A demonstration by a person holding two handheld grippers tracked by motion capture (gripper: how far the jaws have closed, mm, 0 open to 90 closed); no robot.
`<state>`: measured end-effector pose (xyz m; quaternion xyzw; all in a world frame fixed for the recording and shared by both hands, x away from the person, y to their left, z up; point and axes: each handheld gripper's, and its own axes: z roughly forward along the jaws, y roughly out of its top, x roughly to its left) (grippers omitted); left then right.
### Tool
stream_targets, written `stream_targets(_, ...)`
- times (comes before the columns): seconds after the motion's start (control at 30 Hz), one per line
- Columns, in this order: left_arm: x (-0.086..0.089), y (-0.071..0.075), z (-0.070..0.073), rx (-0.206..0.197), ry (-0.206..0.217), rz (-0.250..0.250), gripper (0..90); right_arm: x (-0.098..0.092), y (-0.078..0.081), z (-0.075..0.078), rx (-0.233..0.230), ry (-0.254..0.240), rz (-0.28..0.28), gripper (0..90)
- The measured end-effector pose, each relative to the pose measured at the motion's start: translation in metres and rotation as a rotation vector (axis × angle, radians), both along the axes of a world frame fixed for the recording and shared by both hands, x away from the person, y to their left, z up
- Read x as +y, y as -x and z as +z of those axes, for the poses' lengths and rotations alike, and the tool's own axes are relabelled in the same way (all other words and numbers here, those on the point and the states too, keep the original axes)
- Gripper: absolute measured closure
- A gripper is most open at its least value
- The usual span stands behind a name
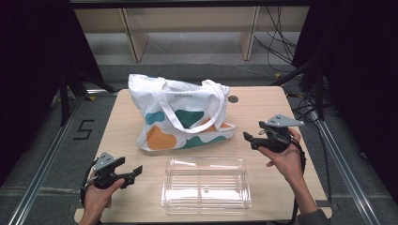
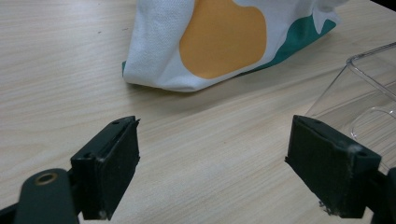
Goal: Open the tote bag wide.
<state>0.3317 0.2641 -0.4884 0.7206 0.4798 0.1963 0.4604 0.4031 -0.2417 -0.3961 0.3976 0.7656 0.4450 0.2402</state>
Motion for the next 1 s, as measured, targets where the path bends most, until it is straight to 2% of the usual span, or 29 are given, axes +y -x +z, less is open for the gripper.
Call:
stream_targets(0.03, 0.0, 0.0, 0.0, 0.004, 0.012, 0.005, 16.0, 0.009, -0.008, 0.01, -0.009, 0.004, 0.023, 28.3)
stream_targets(0.1, -0.001, 0.0, 0.0, 0.005, 0.008, 0.01, 16.0, 0.015, -0.011, 0.014, -0.024, -0.007, 0.019, 28.7)
stream_targets(0.13, 0.0, 0.0, 0.0, 0.0, 0.002, 0.0, 16.1, 0.02, -0.017, 0.02, -0.029, 0.005, 0.035, 28.9)
stream_targets(0.2, 0.0, 0.0, 0.0, 0.0, -0.001, -0.002, 16.2, 0.029, -0.024, 0.029, -0.011, -0.008, 0.049, 29.3)
stream_targets(0.23, 0.0, 0.0, 0.0, 0.0, 0.0, -0.001, 16.1, 0.036, -0.033, 0.035, -0.035, -0.01, 0.058, 30.4)
stream_targets(0.33, 0.0, 0.0, 0.0, 0.0, -0.003, -0.005, 16.2, 0.044, -0.04, 0.042, -0.016, -0.018, 0.067, 30.9)
stream_targets(0.37, 0.0, 0.0, 0.0, 0.001, 0.002, -0.005, 16.2, 0.051, -0.049, 0.049, -0.013, -0.009, 0.079, 32.4)
stream_targets(0.47, 0.0, 0.0, 0.0, 0.0, -0.001, -0.004, 16.2, 0.059, -0.059, 0.055, -0.014, -0.026, 0.088, 35.5)
stream_targets(0.6, 0.0, 0.0, 0.0, 0.001, 0.0, -0.007, 16.3, 0.069, -0.07, 0.064, -0.012, -0.011, 0.092, 41.5)
stream_targets(0.63, 0.0, 0.0, 0.0, 0.001, 0.0, -0.007, 16.4, 0.071, -0.073, 0.066, -0.003, -0.027, 0.093, 43.9)
stream_targets(0.73, 0.0, 0.0, 0.0, 0.002, 0.001, -0.009, 16.5, 0.078, -0.082, 0.073, -0.014, -0.017, 0.091, 47.0)
stream_targets(0.87, -0.001, -0.001, -0.001, 0.007, -0.008, -0.015, 16.5, 0.083, -0.094, 0.079, 0.047, -0.108, 0.083, 51.0)
stream_targets(0.93, -0.001, -0.001, -0.001, 0.007, -0.008, -0.015, 16.5, 0.086, -0.1, 0.081, 0.047, -0.093, 0.06, 51.5)
stream_targets(1.0, -0.001, -0.001, -0.001, 0.004, -0.005, -0.017, 16.5, 0.088, -0.105, 0.081, 0.059, -0.105, 0.057, 52.5)
